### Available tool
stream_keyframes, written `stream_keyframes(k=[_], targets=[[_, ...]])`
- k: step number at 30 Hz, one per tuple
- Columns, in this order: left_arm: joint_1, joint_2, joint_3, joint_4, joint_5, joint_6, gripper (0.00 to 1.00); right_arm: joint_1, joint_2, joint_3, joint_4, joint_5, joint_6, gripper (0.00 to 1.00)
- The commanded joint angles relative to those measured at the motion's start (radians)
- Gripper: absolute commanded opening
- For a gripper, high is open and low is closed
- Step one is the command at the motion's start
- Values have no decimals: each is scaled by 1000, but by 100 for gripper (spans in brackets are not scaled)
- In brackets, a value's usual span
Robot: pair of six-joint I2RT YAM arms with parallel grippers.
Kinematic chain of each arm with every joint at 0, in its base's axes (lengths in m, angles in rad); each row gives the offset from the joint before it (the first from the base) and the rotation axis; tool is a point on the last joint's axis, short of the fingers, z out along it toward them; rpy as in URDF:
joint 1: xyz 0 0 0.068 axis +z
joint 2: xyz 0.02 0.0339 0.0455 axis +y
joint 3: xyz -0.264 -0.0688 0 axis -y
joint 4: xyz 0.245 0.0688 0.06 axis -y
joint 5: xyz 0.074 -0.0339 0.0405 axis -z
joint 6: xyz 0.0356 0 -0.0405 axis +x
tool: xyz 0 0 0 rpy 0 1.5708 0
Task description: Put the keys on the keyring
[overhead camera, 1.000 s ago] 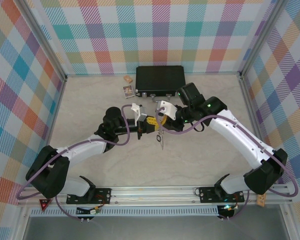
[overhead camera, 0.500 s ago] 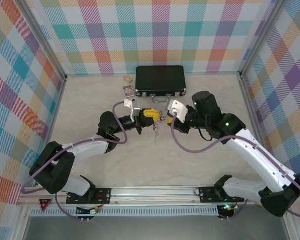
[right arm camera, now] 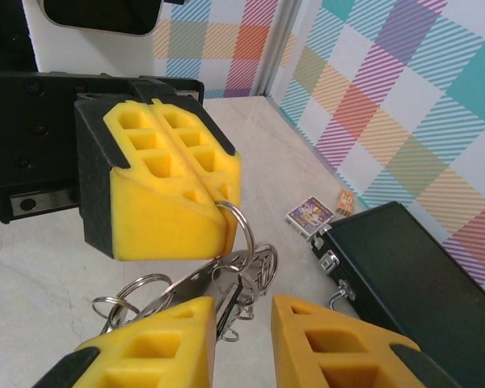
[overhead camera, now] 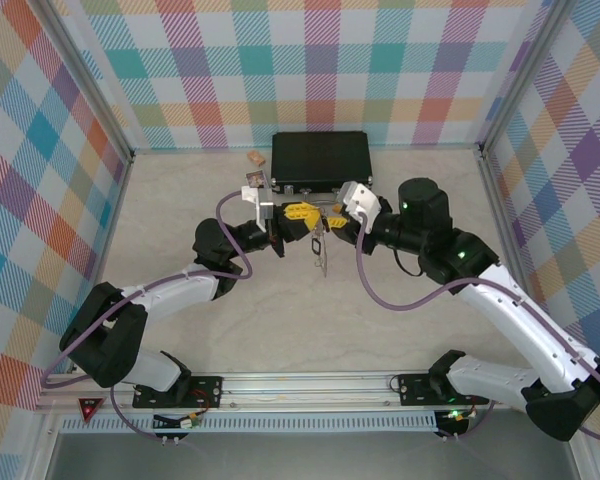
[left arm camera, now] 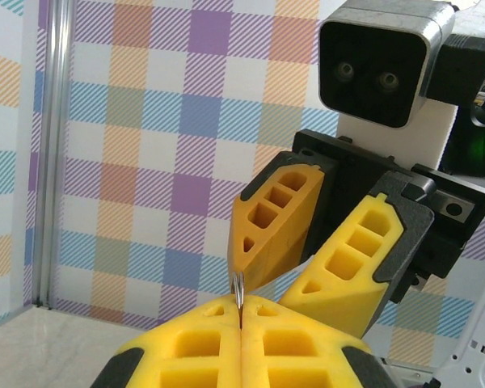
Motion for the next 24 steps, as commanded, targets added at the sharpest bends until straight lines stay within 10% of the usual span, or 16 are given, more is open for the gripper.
stream_keyframes(k=[1,10,24], targets=[[-13,-14,25,68,-1,-22,0,8,9,2,45,-25,19,20],[-23,-30,28,72,15,-32,0,8,33,2,42,-47,30,4],[-31,-39,25,73,12,-33,0,8,33,-16,52,-44,50,11]])
